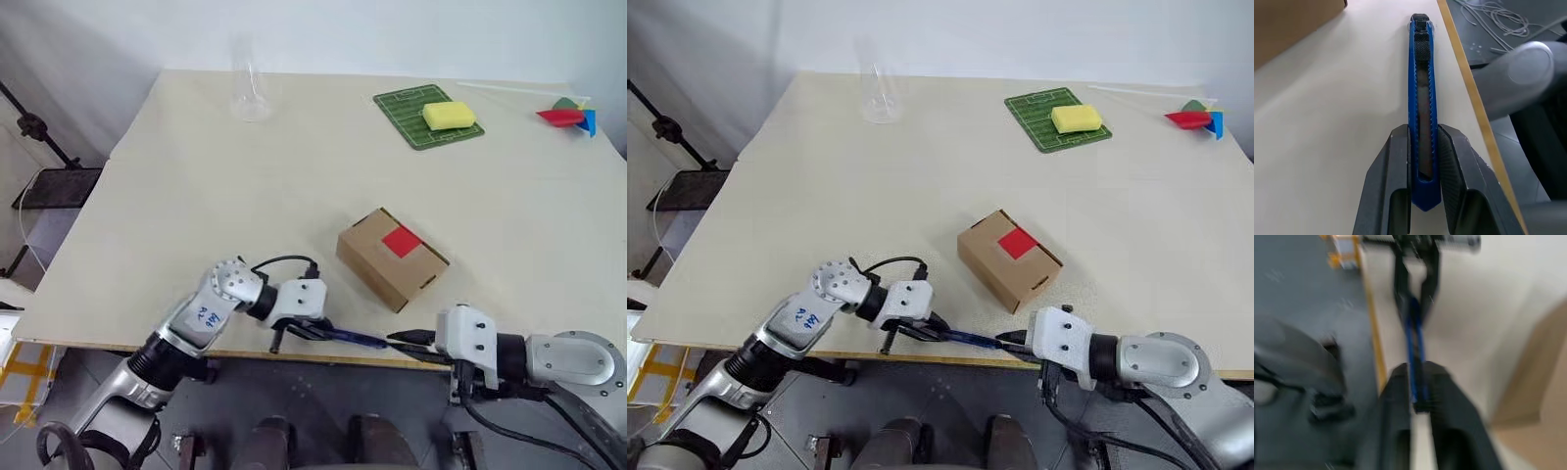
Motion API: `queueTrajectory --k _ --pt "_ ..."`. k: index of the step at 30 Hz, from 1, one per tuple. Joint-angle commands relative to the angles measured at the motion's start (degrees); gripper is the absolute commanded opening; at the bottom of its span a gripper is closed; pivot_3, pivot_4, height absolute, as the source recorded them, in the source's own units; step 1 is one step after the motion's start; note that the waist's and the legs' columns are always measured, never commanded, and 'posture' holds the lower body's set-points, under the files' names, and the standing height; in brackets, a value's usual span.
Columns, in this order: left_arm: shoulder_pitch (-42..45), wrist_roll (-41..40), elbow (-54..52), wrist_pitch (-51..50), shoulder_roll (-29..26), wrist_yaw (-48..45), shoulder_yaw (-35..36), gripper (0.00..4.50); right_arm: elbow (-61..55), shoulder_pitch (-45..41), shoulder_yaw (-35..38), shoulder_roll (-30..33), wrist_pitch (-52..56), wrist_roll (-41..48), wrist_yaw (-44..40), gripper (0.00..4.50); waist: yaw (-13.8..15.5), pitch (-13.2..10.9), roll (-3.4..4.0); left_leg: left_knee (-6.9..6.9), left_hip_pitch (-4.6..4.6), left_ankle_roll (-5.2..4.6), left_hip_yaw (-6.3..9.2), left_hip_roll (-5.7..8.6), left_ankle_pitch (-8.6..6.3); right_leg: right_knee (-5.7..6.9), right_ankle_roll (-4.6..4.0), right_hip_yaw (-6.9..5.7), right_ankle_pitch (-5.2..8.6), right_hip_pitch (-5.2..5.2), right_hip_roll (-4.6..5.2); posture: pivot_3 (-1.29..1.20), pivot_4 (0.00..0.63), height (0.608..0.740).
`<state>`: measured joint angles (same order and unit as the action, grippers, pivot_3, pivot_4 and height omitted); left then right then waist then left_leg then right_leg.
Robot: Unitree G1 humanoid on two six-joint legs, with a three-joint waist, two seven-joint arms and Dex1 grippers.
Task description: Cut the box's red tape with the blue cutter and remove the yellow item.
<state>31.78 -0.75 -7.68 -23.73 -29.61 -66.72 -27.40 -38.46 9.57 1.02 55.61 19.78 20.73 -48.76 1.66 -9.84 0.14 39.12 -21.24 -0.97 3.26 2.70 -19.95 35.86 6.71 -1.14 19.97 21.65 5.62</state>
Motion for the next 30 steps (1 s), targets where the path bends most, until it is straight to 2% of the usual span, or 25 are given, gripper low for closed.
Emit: queueTrajectory --k 1,8,23,30 --pt "-0.3 0.73 -2.62 -3.91 1.04 2.0 -1.25 0.45 1.31 -0.57 -1.21 -1.85 -2.06 -3.33 1.01 0.03 -0.01 0.0 0.0 0.0 0.01 0.01 0.01 0.0 0.0 0.01 0.0 0.01 0.0 -0.01 0.0 0.0 0.15 0.74" --pt "2.66 2.8 0.75 -1.68 1.81 2.56 -3.03 0.45 6.0 -3.36 -4.74 -4.33 -2.49 -6.89 0.42 0.03 -0.01 0.0 0.0 0.05 0.04 0.03 0.02 0.04 0.05 0.0 0.02 0.02 -0.01 -0.05 0.02 0.0 0.15 0.74" --pt "2.58 2.64 -0.22 -3.31 0.64 2.97 -2.68 0.45 10.68 -8.09 -10.65 -9.04 -4.08 -12.12 -0.66 0.03 -0.22 0.01 0.0 0.05 0.08 0.1 0.02 0.01 0.1 0.06 0.02 0.02 -0.01 -0.05 -0.02 0.0 0.15 0.74" --pt "2.43 2.58 -0.33 -3.79 0.28 2.86 -2.67 0.45 9.56 -5.71 -6.32 -6.97 -8.03 -9.31 -4.43 0.03 -0.18 0.0 -0.01 0.05 0.07 0.1 0.02 0.02 0.1 0.06 0.03 0.02 -0.01 -0.04 -0.02 0.0 0.15 0.74"
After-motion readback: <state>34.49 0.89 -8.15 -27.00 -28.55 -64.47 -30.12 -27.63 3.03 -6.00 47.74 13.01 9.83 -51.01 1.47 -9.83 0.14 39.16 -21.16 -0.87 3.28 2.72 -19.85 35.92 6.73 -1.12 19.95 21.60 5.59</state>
